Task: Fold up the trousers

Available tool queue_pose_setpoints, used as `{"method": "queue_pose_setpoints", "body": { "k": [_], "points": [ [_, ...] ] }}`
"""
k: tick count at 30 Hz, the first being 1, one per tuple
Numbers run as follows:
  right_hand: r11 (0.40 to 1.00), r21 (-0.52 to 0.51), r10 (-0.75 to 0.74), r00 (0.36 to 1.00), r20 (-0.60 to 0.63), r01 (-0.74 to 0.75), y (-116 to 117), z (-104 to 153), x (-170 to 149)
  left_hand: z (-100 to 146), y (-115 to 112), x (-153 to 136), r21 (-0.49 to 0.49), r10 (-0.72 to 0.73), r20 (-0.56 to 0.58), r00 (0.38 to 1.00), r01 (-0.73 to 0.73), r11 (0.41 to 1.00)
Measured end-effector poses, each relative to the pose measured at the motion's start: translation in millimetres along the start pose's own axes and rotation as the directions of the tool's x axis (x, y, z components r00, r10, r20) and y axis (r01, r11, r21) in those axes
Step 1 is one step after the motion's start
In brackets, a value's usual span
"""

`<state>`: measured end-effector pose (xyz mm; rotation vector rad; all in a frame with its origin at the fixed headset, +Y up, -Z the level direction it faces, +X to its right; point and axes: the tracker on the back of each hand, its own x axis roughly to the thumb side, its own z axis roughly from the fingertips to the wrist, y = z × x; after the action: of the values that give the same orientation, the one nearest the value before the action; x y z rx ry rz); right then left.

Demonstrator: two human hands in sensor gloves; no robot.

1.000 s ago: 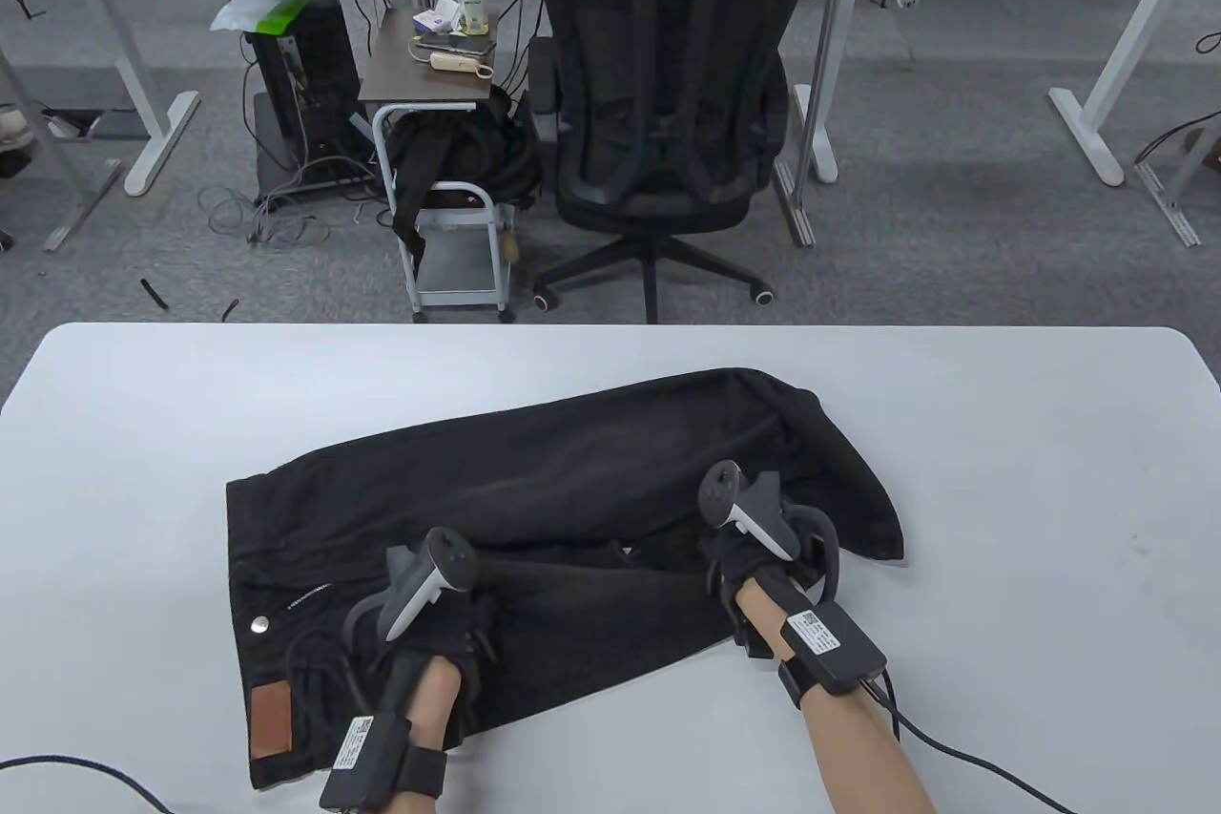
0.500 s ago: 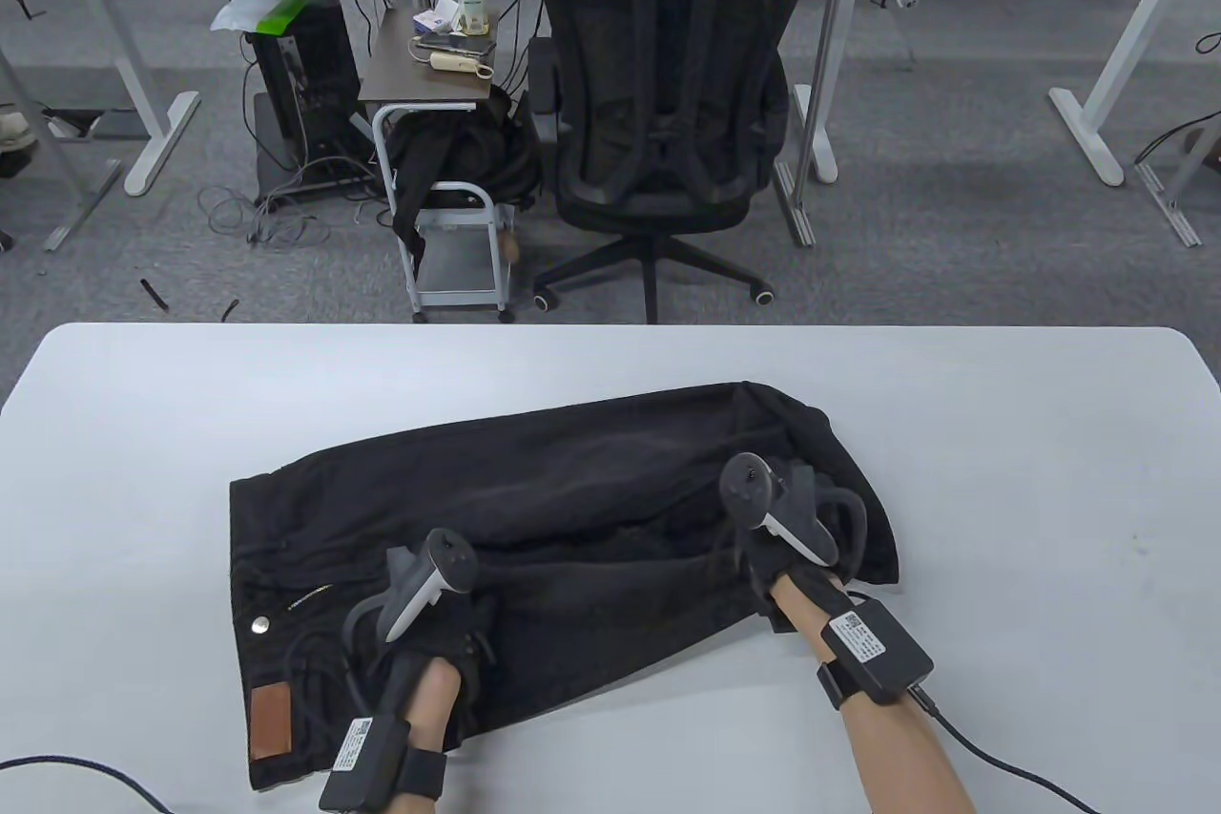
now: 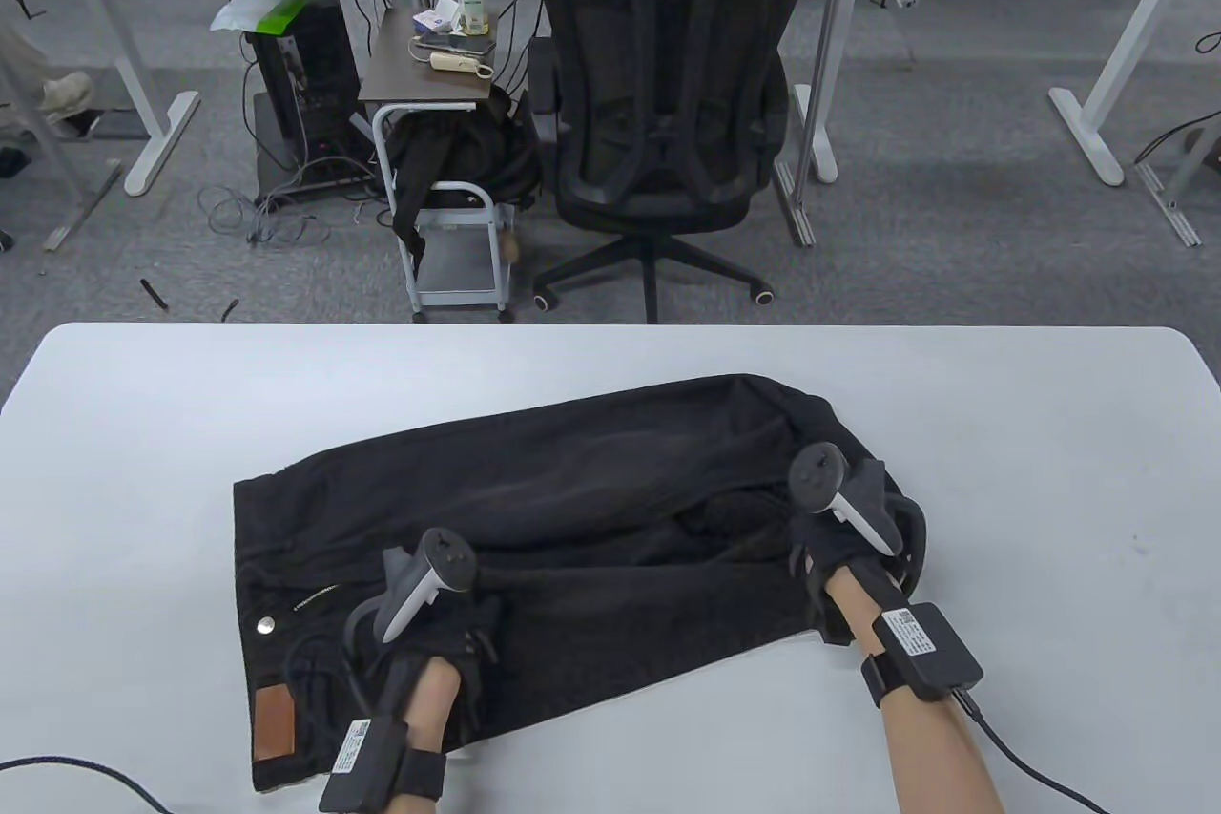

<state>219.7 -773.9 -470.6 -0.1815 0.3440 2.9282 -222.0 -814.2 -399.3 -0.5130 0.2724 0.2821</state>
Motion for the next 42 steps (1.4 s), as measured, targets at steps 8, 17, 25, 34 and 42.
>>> {"method": "queue_pose_setpoints", "body": {
  "k": [8,17,25,34,42],
  "points": [
    [0.993,0.093,-0.074,0.997,0.0,0.073,17,3,-20,-3,2,-5,0.024,0.01,-0.016,1.0,-0.01,1.0],
    [0.93,0.351,-0.112,0.994,-0.003,0.106,13,15,-30,-7,12,-31,0.039,0.044,-0.108,0.993,-0.039,0.998],
    [0.928,0.271,-0.213,0.962,-0.17,0.254,10,-6,-70,-10,13,-37,0.048,0.058,-0.12,0.991,-0.053,0.997],
    [0.995,0.065,0.093,0.911,-0.403,-0.073,6,-19,-87,-16,12,-38,0.046,0.055,-0.114,0.992,-0.05,0.998],
    [0.998,0.068,-0.012,1.0,-0.018,0.013,16,-3,-13,-16,13,-28,0.085,0.022,-0.088,0.996,-0.014,0.996]
  ]
}}
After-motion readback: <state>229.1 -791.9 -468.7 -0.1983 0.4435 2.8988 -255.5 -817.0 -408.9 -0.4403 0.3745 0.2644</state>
